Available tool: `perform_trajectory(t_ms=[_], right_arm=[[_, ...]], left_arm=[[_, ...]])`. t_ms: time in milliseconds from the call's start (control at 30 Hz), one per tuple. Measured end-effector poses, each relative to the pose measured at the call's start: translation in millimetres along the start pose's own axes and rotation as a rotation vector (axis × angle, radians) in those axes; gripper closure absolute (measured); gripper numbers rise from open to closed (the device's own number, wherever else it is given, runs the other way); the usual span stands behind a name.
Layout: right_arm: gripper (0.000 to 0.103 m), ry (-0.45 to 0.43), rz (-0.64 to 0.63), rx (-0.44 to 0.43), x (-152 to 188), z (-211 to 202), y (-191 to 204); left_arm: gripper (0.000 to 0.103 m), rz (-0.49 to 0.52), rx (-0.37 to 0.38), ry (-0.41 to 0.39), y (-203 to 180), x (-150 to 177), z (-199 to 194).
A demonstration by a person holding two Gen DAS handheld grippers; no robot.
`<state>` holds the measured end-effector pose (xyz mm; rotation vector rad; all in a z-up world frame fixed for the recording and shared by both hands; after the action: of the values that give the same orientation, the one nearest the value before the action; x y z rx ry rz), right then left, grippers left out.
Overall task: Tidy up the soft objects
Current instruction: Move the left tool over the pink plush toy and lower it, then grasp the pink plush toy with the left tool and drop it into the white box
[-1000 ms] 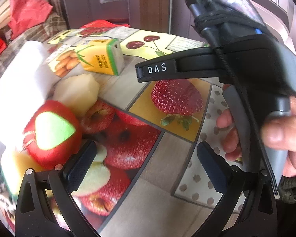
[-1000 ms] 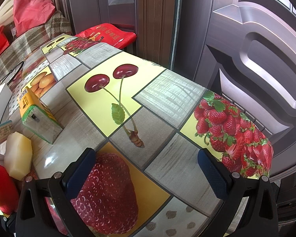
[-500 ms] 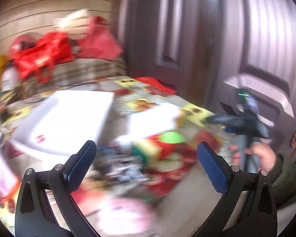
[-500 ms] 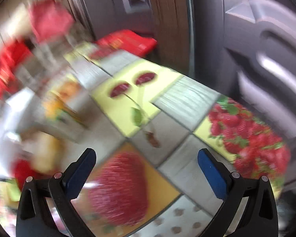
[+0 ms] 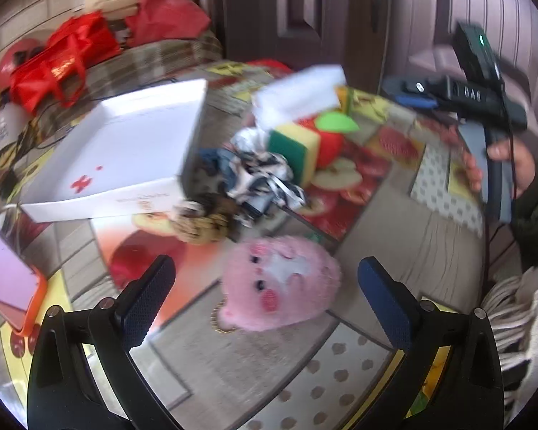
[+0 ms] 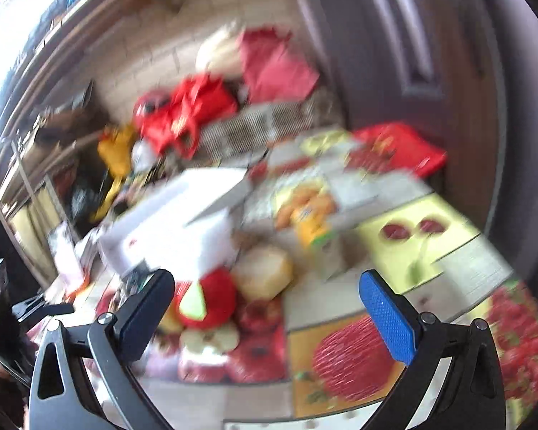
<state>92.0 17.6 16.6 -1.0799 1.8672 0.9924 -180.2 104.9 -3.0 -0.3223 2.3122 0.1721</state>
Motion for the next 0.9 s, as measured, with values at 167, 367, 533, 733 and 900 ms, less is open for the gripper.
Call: perform_trajectory(t_ms=[167,367,533,733,900], right_arm=[[0.000,-0.038,-0.058,-0.044,-9.3,-0.2,24.3],[0.000,-0.006,-0.169,-0.010,-31.2,36.5,54.9],[0.000,-0.003,-0.328,0.175,-27.9,59.4,83.4],[0.000,0.074,-0.349,0.256,-24.4,80.9,85.1],[0.008,0.056,-0.331,0.221,-21.7,77.4,80.3]], left_arm=[[0.001,-0.045,0.051,0.050,-5.8,-5.2,23.7],[0.006,-0.063,0.041,0.075,-7.6,-2.8,31.1],[0.006,-0.083,0.025,0.064,-3.3,-3.3,29.5],[0.006,-0.086,0.017,0.066,-1.9,-3.2,30.9],[0.034,-0.089,0.035,0.085,0.3,-4.3,36.5]])
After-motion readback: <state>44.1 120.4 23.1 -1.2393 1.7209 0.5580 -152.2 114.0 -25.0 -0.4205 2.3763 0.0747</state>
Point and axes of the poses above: each gripper's, at about its wrist camera, not at the fingertips, and z roughly the way its jaws point, y to its left, x to its underside, the point moved 5 cm from there along z, roughly the way its jaws point, and after that the axes turned 4 degrees about -z, right-handed, at the moved point
